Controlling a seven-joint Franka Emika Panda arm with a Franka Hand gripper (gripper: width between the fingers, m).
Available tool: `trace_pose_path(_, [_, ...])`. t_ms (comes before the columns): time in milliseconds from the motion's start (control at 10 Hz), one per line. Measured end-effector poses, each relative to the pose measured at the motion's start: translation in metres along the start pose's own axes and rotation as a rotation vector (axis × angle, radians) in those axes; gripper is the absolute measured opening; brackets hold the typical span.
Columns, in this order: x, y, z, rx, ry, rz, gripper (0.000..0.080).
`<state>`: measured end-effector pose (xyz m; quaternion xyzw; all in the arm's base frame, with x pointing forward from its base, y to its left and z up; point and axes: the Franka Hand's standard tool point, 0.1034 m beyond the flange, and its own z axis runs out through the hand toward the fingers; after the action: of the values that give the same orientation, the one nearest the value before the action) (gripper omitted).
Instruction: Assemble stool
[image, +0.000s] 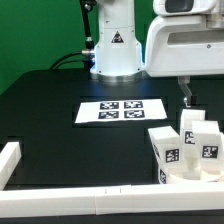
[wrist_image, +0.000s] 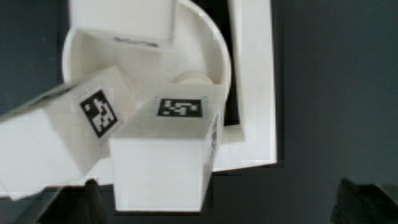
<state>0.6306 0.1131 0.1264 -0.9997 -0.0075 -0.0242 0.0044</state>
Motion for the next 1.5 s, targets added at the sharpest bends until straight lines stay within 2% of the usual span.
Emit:
trace_pose_path(100, [0.002, 0.004, 0.004, -0.001, 0.002, -0.138, 0.0649])
trace_pose_path(300, [0.004, 0.013, 0.008, -0.021, 0.029, -0.21, 0.0649])
trace_pose_path(500, [0.005, 0.015, 0.008, -0.029, 0.027, -0.292, 0.0649])
trace_pose_path(600, [0.011, 0.016, 0.008, -0.07, 0.023, -0.528, 0.0649])
trace_pose_path(800, [0.007, 0.005, 0.017, -0.113, -0.003, -0.775, 0.0649])
trace_pose_path(1100, [0.005, 0.014, 0.033, -0.14, -0.045, -0.952, 0.0649])
trace_pose_path(1200, [0.007, 0.013, 0.035, -0.149, -0.048, -1.001, 0.0649])
trace_pose_path(1400, [0.008, 0.016, 0.035, -0.152, -0.042, -0.987, 0.0649])
trace_pose_path(1500, [0.008, 0.016, 0.035, -0.152, -0.042, -0.985, 0.0536])
